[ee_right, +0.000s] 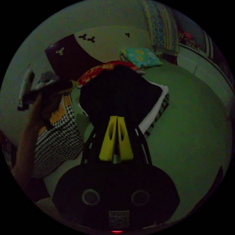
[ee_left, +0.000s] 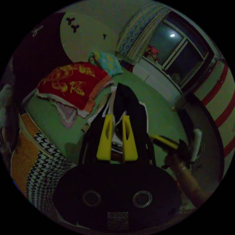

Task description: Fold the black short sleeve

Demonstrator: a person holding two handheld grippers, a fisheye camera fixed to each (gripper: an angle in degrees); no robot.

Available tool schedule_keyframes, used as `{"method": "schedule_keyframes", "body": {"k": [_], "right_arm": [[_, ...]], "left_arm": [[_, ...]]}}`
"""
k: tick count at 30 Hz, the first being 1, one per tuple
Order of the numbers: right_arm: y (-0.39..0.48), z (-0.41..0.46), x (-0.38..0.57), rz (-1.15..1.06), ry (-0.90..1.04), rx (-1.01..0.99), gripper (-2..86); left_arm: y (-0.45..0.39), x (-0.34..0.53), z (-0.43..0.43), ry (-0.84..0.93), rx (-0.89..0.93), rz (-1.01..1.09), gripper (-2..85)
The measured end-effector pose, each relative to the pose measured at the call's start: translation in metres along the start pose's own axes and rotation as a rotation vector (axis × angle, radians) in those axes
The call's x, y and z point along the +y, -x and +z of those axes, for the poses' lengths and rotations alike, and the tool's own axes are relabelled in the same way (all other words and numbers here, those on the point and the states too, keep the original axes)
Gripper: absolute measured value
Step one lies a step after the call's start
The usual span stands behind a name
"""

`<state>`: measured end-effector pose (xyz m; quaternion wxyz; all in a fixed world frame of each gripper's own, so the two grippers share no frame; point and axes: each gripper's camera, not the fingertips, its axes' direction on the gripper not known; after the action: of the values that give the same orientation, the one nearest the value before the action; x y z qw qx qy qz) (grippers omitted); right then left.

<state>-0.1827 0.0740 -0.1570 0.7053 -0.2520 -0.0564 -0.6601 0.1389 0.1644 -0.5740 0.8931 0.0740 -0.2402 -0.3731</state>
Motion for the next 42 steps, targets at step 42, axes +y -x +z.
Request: {"method": "schedule_keyframes", "body": {"k": [42], "right_arm": [[-0.434,-0.263,0.471,0.713,-0.060,0.905,2.8]], "left_arm": [[-0.562,0.252,0.385,0.490,0.120,0.784,-0.3]]}}
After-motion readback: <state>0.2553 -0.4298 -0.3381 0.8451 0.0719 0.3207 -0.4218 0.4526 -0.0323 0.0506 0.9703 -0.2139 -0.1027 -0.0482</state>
